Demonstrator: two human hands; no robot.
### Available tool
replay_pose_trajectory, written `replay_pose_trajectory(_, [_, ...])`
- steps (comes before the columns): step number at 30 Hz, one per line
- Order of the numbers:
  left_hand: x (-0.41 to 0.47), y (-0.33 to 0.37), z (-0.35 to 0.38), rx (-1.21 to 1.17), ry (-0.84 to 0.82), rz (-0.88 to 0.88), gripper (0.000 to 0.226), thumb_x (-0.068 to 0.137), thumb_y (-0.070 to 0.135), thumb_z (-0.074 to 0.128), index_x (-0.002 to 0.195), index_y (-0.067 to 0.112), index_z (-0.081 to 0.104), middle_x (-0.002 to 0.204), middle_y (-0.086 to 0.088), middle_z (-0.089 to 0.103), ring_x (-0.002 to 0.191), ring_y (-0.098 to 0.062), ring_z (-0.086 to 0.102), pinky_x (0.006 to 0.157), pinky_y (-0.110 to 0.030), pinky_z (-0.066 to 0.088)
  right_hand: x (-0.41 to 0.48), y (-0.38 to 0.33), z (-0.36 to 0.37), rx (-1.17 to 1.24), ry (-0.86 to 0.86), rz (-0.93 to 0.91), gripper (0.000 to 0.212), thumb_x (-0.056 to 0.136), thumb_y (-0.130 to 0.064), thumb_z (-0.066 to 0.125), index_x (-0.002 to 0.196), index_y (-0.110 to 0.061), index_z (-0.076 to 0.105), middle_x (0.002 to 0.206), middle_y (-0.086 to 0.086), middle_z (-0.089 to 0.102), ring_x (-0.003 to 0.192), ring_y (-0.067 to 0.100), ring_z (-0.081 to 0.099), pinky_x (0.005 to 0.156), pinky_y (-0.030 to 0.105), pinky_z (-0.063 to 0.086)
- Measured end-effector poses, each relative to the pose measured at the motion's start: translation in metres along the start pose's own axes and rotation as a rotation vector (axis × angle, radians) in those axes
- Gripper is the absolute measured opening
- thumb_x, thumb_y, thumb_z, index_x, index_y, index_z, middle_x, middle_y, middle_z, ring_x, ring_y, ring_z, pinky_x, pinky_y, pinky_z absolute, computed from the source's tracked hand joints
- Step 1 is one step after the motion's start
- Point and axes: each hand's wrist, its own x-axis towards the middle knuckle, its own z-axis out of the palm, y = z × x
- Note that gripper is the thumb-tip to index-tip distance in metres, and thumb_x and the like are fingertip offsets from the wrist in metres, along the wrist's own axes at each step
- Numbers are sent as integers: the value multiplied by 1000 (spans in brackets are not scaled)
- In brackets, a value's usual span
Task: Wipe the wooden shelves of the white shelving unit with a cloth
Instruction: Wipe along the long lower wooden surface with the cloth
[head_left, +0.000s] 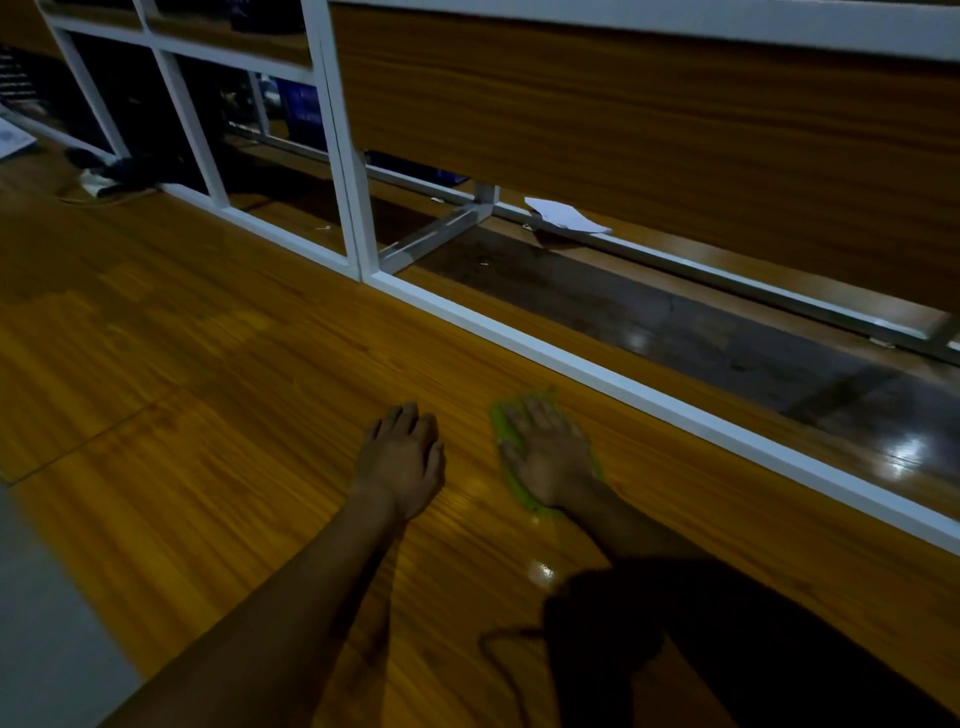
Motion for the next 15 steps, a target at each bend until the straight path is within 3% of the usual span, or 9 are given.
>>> replay_pose_trajectory(4, [-4, -2, 1, -41, 8, 38, 49, 100, 42, 28, 141, 18, 43, 157, -12, 28, 147, -28, 19, 117, -44, 21, 14, 30, -4, -58, 68, 187, 68, 101, -58, 6, 160, -25, 14, 168, 10, 13, 154, 31, 7, 124, 51, 8])
replay_pose_trajectory(8, [2, -10, 1, -109, 68, 58, 42, 101, 35, 36, 135, 17, 50, 155, -9, 35, 145, -25, 24, 118, -40, 22, 49, -19, -2, 11, 49, 376, 62, 105, -47, 10, 161, -19, 9, 168, 15, 4, 154, 35, 1, 123, 55, 2])
replay_pose_trajectory(12, [-6, -43, -3, -49, 38, -2, 54, 101, 45, 23, 145, 18, 38, 158, -9, 27, 147, -29, 17, 116, -50, 21, 76, -102, 14, 32, 6, 191, 62, 105, -47, 10, 161, -24, 5, 168, 10, 1, 155, 30, 0, 122, 54, -3])
replay_pose_trajectory(15, [-26, -77, -13, -10, 60, -78, 58, 101, 46, 21, 145, 14, 39, 156, -11, 31, 146, -31, 22, 114, -49, 25, 55, -160, 28, 37, -26, 14, 59, 106, -48, 11, 161, -27, 5, 169, 6, -2, 155, 25, -4, 122, 51, -6])
